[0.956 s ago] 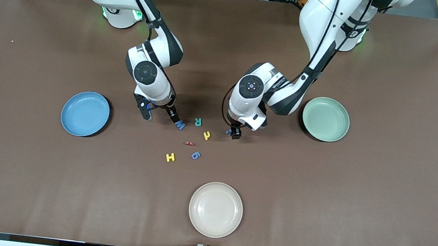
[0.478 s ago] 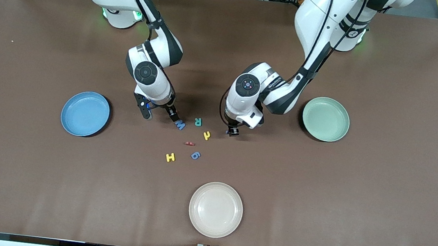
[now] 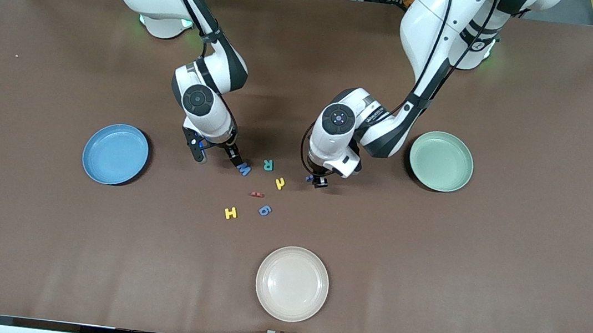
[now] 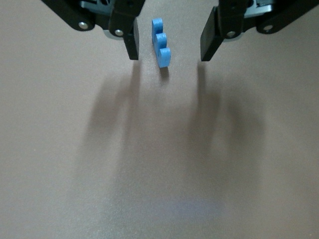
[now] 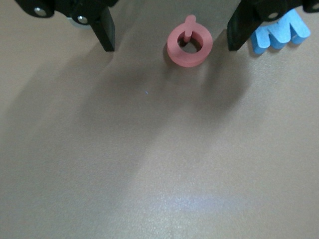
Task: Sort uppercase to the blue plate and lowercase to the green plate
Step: 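Grasp the pink Q with the right gripper while the left gripper grasps blue m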
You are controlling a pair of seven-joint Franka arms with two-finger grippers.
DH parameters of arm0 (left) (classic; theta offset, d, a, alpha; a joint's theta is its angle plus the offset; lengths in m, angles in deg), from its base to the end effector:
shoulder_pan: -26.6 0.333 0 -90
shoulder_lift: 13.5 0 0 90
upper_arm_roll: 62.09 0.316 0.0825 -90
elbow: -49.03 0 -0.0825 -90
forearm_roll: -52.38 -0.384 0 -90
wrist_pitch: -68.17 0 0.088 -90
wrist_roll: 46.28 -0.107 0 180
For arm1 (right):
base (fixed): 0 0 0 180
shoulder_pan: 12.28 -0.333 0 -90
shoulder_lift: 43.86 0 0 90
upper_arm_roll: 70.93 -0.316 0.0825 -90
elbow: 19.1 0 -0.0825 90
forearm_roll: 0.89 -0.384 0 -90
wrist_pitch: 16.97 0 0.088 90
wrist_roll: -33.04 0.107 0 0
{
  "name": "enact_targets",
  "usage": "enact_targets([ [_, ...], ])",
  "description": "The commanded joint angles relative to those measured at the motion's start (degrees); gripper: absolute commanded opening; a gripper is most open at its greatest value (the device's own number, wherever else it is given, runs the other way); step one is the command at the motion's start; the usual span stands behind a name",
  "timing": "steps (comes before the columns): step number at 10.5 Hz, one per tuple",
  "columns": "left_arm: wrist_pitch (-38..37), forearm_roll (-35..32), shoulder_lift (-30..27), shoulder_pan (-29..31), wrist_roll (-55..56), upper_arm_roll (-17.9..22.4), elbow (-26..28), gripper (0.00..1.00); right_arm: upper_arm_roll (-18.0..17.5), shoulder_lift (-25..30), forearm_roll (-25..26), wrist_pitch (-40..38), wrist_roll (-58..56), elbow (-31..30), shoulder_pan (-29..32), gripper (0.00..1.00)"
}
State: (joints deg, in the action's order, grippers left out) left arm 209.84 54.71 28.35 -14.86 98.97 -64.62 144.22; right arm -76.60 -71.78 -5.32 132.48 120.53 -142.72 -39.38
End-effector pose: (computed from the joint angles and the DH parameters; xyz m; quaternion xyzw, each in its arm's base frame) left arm 0.4995 -0.4771 0.1894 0.6167 0.7857 -0.0309 0.0382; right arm 0.4717 0.3032 0.1664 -0.8686 0.4933 0.0455 0.0057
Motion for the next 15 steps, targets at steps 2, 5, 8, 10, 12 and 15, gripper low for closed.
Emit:
enact_targets([
  [2,0.37,0.65,0.43,-1.43,0.56,0.94,-0.45,0.45,-0.04,0.59,0.12,0.31,1.71,-0.39,-0.24,1.00],
  [5,0.45,0.48,1.39,-1.60,0.56,0.94,-0.45,0.29,-0.04,0.76,0.39,0.14,1.71,-0.39,-0.24,1.00],
  [8,0.45,0.39,1.48,-1.69,0.56,1.03,-0.45,0.05,0.05,0.85,0.65,0.14,1.63,-0.39,-0.15,1.00],
  [10,0.45,0.39,1.48,-1.69,0.47,1.03,-0.45,0.00,-0.04,0.85,0.65,0.14,1.63,-0.39,-0.15,1.00],
  [12,0.45,0.30,1.22,-1.69,-0.05,0.95,-0.45,0.00,0.05,0.85,0.74,0.05,1.71,-0.39,-0.15,0.92],
  [15,-0.24,0.30,-0.79,-1.52,-2.94,0.95,-0.54,0.00,0.05,2.08,0.74,-0.04,2.24,-0.57,0.02,0.00],
])
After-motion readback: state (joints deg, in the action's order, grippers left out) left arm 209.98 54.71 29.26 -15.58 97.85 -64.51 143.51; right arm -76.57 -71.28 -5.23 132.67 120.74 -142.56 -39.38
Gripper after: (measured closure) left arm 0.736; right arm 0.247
